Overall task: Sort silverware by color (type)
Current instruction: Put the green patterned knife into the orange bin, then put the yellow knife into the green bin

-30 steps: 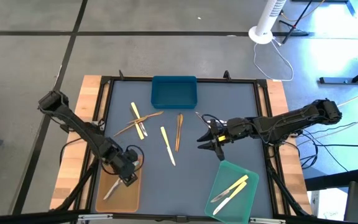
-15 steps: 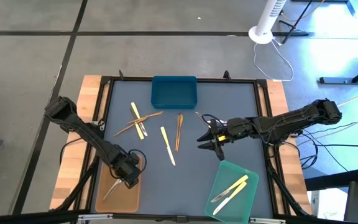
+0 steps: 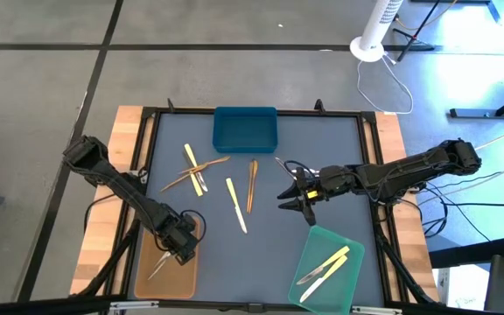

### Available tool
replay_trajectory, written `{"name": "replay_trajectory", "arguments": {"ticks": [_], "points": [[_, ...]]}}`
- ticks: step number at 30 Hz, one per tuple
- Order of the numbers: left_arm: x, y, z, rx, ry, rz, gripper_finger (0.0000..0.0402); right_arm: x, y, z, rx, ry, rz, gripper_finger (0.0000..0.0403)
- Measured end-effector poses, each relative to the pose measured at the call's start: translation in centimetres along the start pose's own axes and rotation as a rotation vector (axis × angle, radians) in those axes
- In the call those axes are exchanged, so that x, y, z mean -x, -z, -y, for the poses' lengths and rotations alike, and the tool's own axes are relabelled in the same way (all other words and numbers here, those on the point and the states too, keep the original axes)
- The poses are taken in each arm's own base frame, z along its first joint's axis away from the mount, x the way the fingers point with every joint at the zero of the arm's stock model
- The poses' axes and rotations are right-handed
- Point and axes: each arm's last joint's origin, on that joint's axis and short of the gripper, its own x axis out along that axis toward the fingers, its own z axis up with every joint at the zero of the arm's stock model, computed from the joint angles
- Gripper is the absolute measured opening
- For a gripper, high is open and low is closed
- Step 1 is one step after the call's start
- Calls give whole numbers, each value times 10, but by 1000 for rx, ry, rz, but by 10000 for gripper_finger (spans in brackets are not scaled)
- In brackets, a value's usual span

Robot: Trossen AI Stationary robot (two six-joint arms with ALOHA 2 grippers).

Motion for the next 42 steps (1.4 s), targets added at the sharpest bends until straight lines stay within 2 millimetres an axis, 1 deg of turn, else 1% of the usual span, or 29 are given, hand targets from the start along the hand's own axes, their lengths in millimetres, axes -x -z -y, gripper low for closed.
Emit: {"name": "replay_trajectory", "arguments": {"ticks": [3, 12, 17, 24, 32, 39, 42], "points": [[0, 0, 0, 1, 0, 0, 52, 0, 0, 0, 0, 0, 0, 134], [0, -1, 0, 0, -1, 18, 138, 0, 0, 0, 0, 0, 0, 134], [0, -1, 0, 1, -1, 19, 162, 0, 0, 0, 0, 0, 0, 134], [0, -1, 0, 1, -1, 17, 168, 0, 0, 0, 0, 0, 0, 134], [0, 3, 1, 4, 14, -104, 169, 0, 0, 0, 0, 0, 0, 134], [1, 3, 2, 0, 26, -117, 169, 0, 0, 0, 0, 0, 0, 134], [5, 4, 2, -11, 45, -131, 169, 0, 0, 0, 0, 0, 0, 134]]}}
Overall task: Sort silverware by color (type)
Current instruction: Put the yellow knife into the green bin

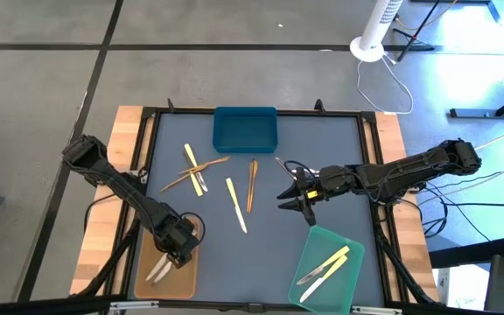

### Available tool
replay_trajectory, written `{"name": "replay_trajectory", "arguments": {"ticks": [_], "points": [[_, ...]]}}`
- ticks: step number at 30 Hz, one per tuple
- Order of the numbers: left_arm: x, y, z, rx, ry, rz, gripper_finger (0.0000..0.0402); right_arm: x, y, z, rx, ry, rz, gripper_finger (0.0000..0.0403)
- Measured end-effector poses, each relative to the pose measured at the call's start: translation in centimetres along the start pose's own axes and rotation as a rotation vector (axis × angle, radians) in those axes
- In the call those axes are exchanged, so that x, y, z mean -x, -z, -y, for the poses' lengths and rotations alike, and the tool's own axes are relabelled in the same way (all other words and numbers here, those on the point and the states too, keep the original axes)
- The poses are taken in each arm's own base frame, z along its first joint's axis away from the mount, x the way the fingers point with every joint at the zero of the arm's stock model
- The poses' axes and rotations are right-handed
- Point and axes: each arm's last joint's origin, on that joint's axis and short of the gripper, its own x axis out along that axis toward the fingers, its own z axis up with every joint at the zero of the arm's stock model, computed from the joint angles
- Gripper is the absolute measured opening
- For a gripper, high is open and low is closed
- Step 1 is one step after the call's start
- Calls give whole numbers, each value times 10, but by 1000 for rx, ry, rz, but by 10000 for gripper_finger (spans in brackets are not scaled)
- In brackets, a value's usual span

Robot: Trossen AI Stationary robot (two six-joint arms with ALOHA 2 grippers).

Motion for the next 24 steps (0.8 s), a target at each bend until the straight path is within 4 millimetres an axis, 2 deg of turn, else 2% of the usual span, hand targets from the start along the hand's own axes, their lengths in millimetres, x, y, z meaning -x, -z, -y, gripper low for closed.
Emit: {"name": "replay_trajectory", "arguments": {"ticks": [6, 13, 24], "points": [[21, 7, -1, -2, 85, 54, 169, 0, 0, 0, 0, 1, 0, 134], [62, 18, -8, 31, 274, 119, 169, 0, 0, 1, 0, 25, 9, 134], [130, 20, -22, 118, 695, 595, 169, 0, 0, 1, 0, 25, 9, 134]]}}
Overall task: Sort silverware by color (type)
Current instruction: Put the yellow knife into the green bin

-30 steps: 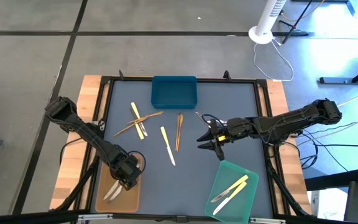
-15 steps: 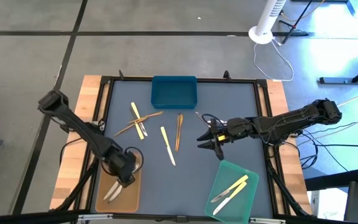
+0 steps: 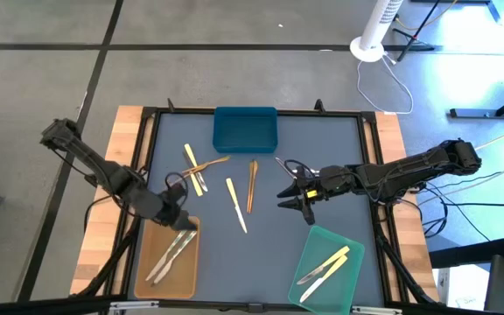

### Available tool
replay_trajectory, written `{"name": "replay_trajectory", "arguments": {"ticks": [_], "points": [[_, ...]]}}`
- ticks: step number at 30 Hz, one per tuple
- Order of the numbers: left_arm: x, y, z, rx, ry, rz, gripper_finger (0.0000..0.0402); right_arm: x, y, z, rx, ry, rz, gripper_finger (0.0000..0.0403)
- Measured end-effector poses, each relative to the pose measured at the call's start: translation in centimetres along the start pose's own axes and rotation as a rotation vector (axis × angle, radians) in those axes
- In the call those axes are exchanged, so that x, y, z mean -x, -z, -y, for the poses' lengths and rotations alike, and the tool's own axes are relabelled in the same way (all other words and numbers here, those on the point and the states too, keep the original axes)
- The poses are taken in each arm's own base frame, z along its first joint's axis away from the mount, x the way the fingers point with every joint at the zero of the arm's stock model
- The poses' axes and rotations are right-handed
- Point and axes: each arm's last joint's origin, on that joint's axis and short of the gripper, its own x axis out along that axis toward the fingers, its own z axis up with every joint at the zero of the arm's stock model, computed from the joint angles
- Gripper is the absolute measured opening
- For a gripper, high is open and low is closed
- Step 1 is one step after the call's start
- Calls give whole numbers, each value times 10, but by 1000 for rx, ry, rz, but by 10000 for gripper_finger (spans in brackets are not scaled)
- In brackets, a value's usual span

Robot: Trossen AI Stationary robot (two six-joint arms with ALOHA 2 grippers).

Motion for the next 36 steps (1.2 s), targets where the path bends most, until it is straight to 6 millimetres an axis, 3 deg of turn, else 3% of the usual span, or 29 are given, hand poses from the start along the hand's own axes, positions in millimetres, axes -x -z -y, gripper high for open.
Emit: {"name": "replay_trajectory", "arguments": {"ticks": [5, 11, 20, 36], "points": [[6, -16, 10, -30, 103, 276, 169, 0, 0, 0, 0, 3, 1, 134], [0, -33, 15, -4, 130, 376, 169, 0, 0, 0, 0, 3, 1, 134], [-20, -58, 24, 98, 206, 348, 169, 0, 0, 0, 0, 3, 1, 134], [-56, -93, 8, 283, 117, 185, 169, 0, 0, 0, 0, 3, 2, 134]]}}
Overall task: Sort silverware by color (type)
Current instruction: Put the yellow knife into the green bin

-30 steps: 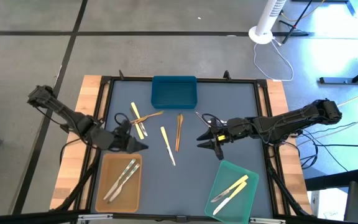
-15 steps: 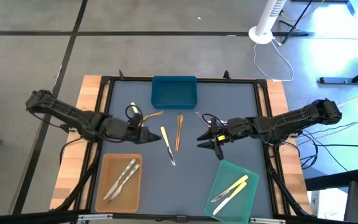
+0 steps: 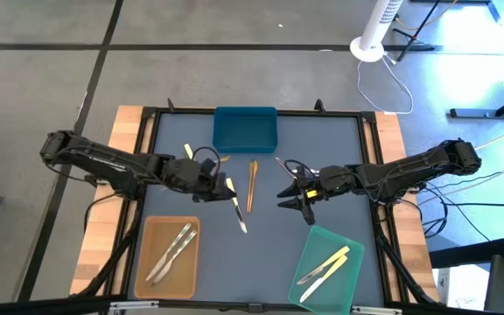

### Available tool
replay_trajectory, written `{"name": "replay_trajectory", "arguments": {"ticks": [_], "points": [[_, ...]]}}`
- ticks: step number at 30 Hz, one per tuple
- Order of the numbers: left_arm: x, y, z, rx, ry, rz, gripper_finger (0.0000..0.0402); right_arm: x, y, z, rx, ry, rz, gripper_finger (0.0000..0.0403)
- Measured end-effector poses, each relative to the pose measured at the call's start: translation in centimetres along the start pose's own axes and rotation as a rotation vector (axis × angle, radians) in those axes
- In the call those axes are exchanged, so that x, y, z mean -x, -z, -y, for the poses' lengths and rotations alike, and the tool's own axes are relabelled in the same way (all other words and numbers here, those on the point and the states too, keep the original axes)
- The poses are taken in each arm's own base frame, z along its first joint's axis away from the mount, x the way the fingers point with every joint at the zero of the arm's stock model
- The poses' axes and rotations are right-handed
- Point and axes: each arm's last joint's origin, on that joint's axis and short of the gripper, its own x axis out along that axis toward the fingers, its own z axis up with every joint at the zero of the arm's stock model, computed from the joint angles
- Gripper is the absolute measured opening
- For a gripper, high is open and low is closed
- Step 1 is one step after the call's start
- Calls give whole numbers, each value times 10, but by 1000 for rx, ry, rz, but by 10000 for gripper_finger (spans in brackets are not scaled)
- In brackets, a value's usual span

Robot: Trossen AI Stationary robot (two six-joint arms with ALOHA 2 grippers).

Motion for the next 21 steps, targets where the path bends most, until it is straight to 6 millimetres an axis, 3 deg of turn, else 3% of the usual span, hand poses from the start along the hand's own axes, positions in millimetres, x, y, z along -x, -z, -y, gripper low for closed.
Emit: {"name": "replay_trajectory", "arguments": {"ticks": [6, 14, 21], "points": [[-12, -6, -5, 65, -55, -57, 169, 0, 0, 0, 0, 0, 0, 134], [-26, -18, 14, 3, -61, -24, 169, 0, 0, 0, 0, 0, 0, 134], [-40, -31, 6, -71, -372, 13, 169, 0, 0, 0, 0, 0, 0, 134]]}}
